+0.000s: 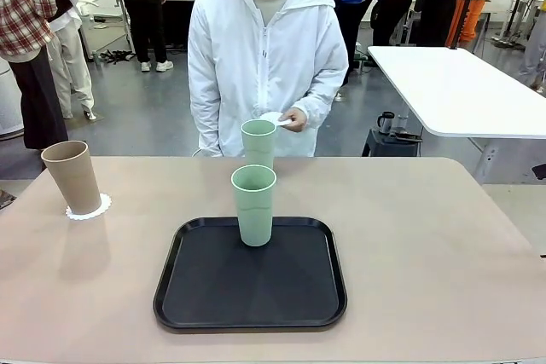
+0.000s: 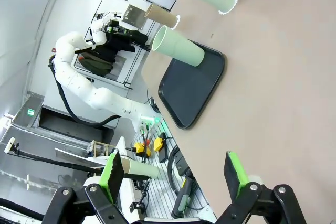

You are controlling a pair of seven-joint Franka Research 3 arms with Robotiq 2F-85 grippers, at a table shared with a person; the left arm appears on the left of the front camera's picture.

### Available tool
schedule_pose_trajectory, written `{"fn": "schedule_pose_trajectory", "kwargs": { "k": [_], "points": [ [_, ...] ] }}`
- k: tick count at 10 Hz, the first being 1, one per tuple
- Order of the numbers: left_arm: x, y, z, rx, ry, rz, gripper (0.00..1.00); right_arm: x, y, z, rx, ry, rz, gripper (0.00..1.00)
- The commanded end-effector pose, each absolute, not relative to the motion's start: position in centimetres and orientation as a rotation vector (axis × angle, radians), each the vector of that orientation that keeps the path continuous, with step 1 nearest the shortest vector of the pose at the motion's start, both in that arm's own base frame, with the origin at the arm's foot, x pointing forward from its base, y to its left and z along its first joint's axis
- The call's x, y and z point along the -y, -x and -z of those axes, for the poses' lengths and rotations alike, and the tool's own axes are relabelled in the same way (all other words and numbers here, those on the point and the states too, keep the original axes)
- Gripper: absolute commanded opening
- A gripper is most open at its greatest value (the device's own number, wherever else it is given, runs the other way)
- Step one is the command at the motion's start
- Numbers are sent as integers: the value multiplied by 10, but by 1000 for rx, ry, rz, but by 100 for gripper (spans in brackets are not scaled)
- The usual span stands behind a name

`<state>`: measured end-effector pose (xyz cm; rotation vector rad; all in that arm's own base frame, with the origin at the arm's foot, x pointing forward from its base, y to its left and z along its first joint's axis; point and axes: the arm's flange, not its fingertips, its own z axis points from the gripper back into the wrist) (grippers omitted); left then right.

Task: Place coasters on the table and set cups on them.
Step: Take one Reusable plastic cup from the Flat Tray and place it on a coaster set by the human.

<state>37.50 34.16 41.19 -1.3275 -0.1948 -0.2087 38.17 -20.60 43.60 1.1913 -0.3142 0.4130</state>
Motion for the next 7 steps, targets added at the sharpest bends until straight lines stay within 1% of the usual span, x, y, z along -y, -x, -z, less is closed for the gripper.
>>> {"fn": "schedule_pose_trajectory", "kwargs": {
  "k": [1, 7],
  "points": [
    [-341, -374, -413, 194, 1322, 204, 100, 206, -382, -438, 315, -1189, -409, 100],
    [-341, -374, -413, 194, 1322, 204, 100, 206, -382, -438, 315, -1189, -409, 100]
  ]
}}
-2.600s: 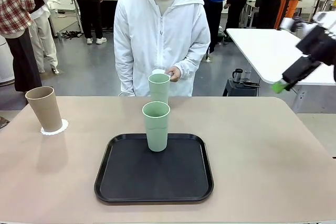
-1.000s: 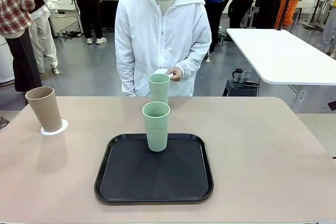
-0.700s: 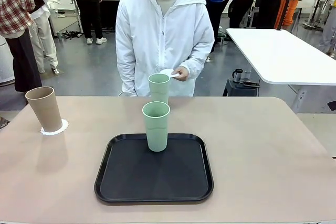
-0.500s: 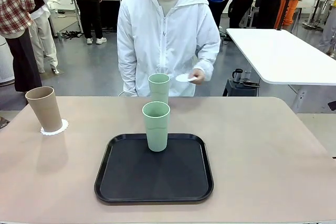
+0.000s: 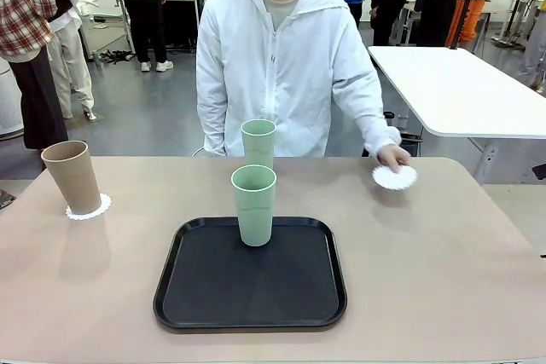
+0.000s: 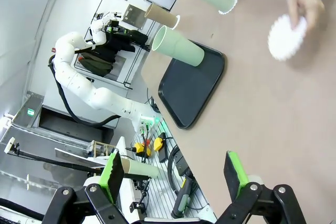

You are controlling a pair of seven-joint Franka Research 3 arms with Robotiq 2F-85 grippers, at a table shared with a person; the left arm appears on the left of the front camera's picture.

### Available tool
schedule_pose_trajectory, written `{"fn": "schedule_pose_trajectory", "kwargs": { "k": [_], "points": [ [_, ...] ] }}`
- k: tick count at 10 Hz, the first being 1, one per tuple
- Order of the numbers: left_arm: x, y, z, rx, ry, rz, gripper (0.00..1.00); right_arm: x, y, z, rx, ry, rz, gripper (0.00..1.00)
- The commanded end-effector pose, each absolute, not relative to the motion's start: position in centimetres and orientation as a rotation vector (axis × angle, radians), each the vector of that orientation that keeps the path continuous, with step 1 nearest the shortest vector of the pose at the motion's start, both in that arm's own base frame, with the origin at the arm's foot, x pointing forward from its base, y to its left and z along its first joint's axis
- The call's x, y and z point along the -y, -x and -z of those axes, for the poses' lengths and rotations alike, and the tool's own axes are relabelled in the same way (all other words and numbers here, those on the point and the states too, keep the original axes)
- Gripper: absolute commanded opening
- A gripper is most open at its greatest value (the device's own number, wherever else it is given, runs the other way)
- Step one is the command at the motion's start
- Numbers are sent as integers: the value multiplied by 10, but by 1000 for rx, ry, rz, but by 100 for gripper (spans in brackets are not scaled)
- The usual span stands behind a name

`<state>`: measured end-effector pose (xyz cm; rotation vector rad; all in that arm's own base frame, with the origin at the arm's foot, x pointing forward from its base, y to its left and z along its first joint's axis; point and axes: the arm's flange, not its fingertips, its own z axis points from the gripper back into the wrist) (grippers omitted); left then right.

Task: Place coasters on the table and set cups on them.
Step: Take one Reusable plastic cup from the Flat Tray and place it on a coaster set by the human.

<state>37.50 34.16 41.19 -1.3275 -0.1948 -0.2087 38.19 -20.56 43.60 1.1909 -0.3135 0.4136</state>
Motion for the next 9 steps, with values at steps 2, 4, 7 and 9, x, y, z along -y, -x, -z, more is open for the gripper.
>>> {"fn": "schedule_pose_trajectory", "kwargs": {
  "k": [2, 4, 7, 9],
  "points": [
    [-341, -374, -413, 194, 1322, 204, 100, 206, -382, -438, 315, -1189, -409, 100],
    [-341, -374, -413, 194, 1322, 204, 100, 206, -382, -438, 315, -1189, -409, 100],
    [-341, -374, -413, 194, 1322, 204, 100, 206, -382, -438, 315, -1189, -409, 100],
    [-341, -374, -413, 194, 1322, 204, 100, 206, -382, -438, 315, -1189, -409, 100]
  ]
}}
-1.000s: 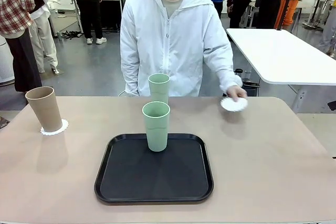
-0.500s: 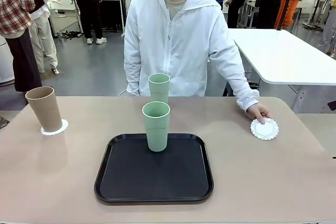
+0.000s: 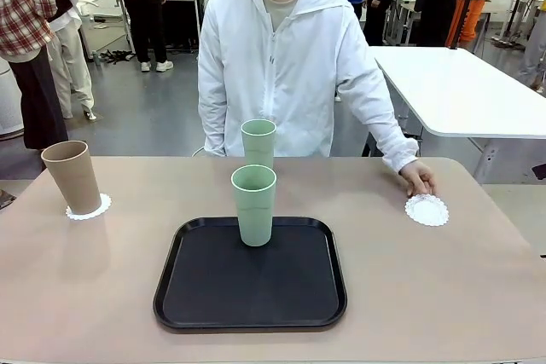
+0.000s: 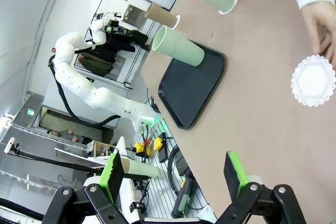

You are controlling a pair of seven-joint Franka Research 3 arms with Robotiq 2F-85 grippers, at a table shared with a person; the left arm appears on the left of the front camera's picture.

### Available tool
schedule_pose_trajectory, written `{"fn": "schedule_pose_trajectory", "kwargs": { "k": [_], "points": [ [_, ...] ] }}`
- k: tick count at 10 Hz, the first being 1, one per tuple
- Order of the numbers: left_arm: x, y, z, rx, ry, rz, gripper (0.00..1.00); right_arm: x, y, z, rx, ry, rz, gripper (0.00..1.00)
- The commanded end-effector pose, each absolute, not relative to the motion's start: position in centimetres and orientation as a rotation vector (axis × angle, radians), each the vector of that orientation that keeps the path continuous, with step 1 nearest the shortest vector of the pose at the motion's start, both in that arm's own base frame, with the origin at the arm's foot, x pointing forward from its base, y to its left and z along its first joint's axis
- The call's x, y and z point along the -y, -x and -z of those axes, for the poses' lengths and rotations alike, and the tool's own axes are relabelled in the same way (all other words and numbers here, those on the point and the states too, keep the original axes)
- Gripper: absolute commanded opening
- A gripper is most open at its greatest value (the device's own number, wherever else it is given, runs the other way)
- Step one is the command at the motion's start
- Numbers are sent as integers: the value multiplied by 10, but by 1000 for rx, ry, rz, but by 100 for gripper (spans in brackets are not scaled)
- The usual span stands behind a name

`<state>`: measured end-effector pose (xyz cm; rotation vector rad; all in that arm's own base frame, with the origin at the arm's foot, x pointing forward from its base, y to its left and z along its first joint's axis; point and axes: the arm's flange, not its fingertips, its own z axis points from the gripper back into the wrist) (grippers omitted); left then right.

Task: Place coasters on the table and set cups on them.
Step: Take one Reusable plastic cup from the Flat Tray and place it on a coaster set by the human.

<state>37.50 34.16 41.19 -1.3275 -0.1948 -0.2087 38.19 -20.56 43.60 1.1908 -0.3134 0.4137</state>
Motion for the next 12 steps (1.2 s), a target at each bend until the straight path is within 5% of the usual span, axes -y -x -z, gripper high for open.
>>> {"fn": "schedule_pose_trajectory", "kwargs": {
  "k": [1, 11, 12],
  "points": [
    [-341, -374, -413, 194, 1322, 204, 100, 206, -382, -438, 315, -1189, -409, 100],
    [-341, -374, -413, 194, 1322, 204, 100, 206, -382, -436, 313, -1191, -414, 100],
    [-341, -374, -413, 194, 1322, 204, 100, 181, -395, -454, 357, -1079, -602, 100]
  ]
}}
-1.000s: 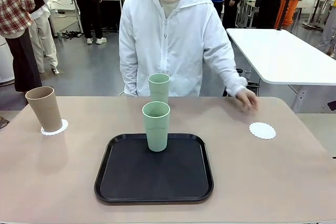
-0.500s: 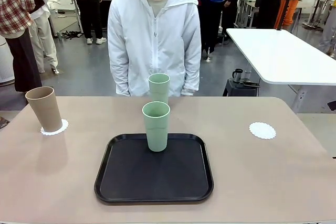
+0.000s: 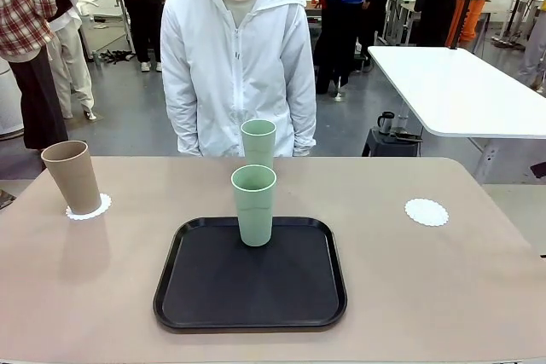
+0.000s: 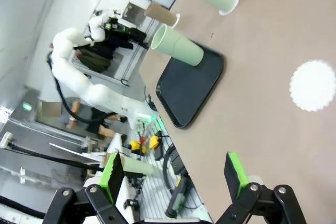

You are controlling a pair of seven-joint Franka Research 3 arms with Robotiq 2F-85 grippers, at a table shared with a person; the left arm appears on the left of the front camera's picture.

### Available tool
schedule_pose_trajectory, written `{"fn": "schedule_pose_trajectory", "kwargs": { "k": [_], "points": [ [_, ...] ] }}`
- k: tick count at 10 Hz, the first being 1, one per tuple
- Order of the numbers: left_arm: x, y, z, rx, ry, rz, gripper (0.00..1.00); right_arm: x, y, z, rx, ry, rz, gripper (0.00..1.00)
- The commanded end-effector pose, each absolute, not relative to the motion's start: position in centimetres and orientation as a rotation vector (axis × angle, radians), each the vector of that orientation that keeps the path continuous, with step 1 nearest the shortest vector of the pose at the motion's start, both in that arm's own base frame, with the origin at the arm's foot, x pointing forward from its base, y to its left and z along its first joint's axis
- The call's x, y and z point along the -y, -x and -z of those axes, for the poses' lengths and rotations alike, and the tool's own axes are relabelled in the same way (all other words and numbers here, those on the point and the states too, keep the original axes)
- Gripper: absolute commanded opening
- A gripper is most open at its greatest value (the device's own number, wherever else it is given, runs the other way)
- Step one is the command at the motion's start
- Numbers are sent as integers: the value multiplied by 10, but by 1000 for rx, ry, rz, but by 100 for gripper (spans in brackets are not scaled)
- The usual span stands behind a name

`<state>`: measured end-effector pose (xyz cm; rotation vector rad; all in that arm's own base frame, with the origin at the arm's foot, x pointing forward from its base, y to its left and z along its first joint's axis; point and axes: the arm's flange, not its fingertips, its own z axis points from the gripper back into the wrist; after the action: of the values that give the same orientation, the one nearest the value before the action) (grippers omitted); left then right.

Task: Place coasters on the table and set cups on them.
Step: Take one Reusable plastic cup from the Flat Tray and place it on a coaster set by the human.

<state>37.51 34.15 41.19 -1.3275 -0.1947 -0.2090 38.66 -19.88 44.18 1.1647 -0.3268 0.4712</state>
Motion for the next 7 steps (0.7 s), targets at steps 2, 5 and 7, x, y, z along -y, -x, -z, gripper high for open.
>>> {"fn": "schedule_pose_trajectory", "kwargs": {
  "k": [2, 5, 7],
  "points": [
    [-341, -374, -413, 194, 1322, 204, 100, 115, -431, -489, 329, -925, -747, 100],
    [-341, -374, -413, 194, 1322, 204, 100, -19, -466, -522, 256, -768, -975, 100],
    [-341, -374, -413, 194, 1322, 204, 100, -100, -470, -509, 347, -685, -1183, 100]
  ]
}}
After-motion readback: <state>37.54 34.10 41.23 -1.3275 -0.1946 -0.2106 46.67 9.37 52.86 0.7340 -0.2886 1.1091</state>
